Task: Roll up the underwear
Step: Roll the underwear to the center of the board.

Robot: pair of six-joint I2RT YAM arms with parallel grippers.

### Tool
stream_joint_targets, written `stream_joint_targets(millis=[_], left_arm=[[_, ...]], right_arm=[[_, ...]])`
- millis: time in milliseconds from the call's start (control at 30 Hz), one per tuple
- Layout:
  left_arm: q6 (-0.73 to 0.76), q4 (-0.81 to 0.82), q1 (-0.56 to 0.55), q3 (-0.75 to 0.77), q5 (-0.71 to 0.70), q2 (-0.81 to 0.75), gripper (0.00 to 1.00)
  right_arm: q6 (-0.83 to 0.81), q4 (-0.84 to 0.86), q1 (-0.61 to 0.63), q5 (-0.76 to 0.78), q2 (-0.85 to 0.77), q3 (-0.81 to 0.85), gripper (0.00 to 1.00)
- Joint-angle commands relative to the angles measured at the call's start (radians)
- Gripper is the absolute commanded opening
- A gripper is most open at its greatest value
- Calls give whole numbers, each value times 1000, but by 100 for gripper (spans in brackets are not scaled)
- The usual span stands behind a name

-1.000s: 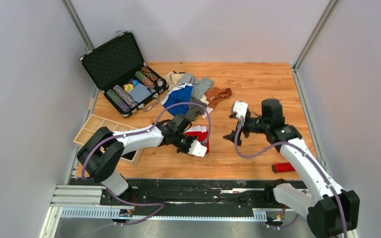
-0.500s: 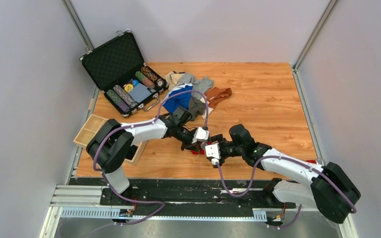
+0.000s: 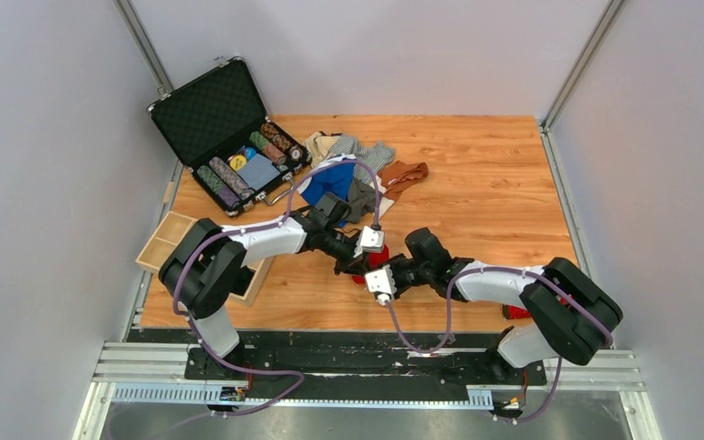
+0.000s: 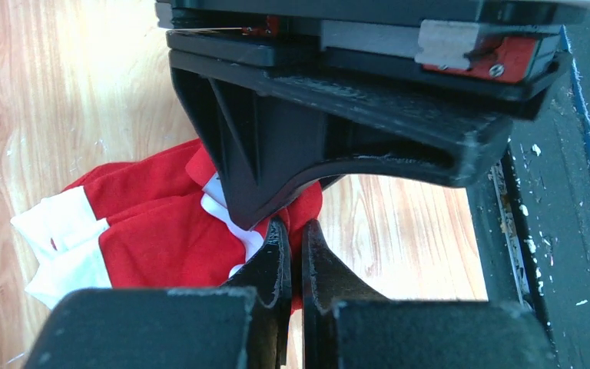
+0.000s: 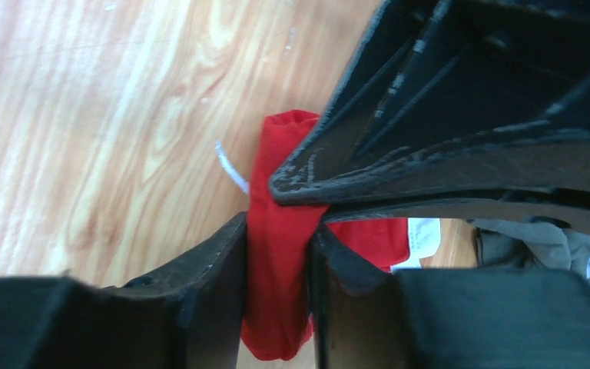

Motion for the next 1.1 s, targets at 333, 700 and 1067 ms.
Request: stream_joint_targets(millis=[333, 700, 1067], left_arm=[[-326, -79, 88, 35, 10, -37, 2], [-560, -81, 137, -13, 10, -28, 0], [-828, -79, 252, -13, -143, -24, 50]], right_arm=[[44, -564, -29, -92, 28, 250, 1], [148, -890, -65, -191, 303, 505, 0], [133, -1152, -64, -191, 551, 682, 0]])
